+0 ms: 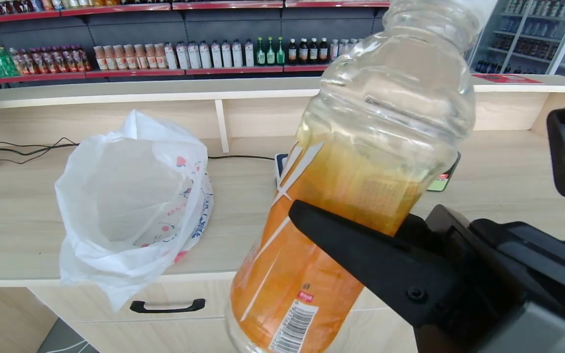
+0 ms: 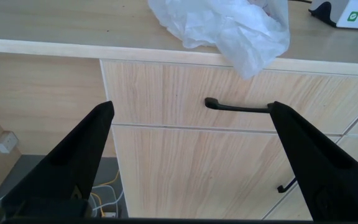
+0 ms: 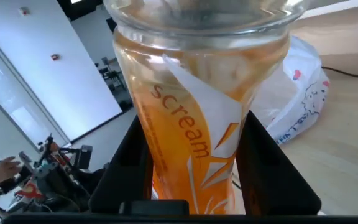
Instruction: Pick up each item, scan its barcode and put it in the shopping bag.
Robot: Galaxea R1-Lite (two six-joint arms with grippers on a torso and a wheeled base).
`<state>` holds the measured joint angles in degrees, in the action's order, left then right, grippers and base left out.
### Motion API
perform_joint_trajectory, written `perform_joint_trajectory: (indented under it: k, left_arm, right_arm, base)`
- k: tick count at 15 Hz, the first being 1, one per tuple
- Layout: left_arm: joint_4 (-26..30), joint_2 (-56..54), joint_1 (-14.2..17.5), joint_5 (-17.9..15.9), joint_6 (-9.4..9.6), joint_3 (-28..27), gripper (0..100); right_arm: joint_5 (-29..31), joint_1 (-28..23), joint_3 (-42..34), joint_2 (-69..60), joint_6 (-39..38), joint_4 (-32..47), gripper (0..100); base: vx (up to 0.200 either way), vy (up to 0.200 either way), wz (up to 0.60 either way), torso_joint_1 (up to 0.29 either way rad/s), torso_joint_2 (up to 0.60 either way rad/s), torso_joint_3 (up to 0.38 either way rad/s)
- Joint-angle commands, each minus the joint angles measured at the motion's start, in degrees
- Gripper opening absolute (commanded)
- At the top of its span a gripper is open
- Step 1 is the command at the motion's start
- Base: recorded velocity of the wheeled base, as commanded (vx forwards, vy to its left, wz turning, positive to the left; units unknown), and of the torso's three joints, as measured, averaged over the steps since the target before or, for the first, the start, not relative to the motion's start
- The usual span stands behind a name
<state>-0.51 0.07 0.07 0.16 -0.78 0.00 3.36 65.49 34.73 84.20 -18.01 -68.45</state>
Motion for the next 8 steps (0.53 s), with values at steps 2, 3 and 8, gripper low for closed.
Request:
perform_joint_trajectory:
  k: [2,3,8]
  left_arm:
    - [0.0,0.0,0.0,0.0,-0.01,0.0,100]
    - [0.0,0.0,0.0,0.0,-0.01,0.0,100]
    - [0.0,0.0,0.0,0.0,-0.01,0.0,100]
  right_arm:
    - [-0.2,0.6,0.4,0.2,-7.3,-0.8,0]
    - [-0.2,0.6,0.4,-0.6,-10.4,-1.2,0]
    - [-4.2,0.6,3.9,-2.2,-15.7,-1.2,0]
  base:
    - [0.0,0.0,0.0,0.0,0.0,0.0]
    - [0.0,0.0,0.0,0.0,0.0,0.0]
    - [0.0,0.0,0.0,0.0,0.0,0.0]
